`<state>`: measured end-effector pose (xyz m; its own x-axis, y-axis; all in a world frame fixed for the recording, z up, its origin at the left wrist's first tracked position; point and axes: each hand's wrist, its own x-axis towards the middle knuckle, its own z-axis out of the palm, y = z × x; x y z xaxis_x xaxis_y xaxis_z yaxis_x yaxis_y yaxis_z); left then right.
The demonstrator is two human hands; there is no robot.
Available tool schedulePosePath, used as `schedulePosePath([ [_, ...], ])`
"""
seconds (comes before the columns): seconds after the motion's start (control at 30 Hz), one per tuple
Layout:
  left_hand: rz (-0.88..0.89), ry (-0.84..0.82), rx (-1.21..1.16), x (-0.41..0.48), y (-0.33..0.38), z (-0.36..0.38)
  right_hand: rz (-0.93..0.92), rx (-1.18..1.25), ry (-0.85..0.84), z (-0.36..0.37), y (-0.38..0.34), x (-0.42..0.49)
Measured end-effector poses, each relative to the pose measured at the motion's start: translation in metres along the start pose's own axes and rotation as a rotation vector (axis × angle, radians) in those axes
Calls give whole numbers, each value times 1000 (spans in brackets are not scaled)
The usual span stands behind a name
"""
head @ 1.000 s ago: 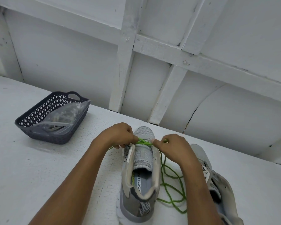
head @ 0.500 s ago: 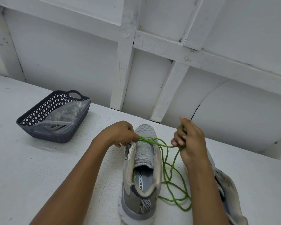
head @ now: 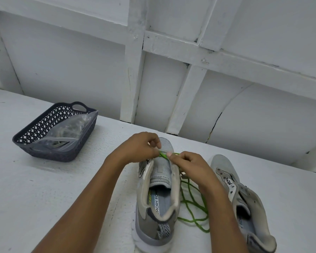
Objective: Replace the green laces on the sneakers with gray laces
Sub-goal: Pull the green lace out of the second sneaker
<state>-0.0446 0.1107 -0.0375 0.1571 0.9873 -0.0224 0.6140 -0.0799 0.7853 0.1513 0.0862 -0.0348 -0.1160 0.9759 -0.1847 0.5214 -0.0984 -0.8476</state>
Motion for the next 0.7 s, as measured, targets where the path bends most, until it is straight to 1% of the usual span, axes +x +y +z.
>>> schedulePosePath([
  [0.07,55,3,32,-1,7,5,8,15,6,0,0,1],
  [0.17,111,-20,157,1,15,15,12,-29,28,-3,0,6],
  [0.33,98,-2,357,8,14,26,20,-43,47,1,2,8],
  [0.57,168,144,499,8,11,31,39,-31,61,2,7,11],
  [0.63,114,202,499,9,7,25,36,-21,65,3,9,11],
  [0.7,24,303,458,9,3,16,31,-8,67,4,10,11],
])
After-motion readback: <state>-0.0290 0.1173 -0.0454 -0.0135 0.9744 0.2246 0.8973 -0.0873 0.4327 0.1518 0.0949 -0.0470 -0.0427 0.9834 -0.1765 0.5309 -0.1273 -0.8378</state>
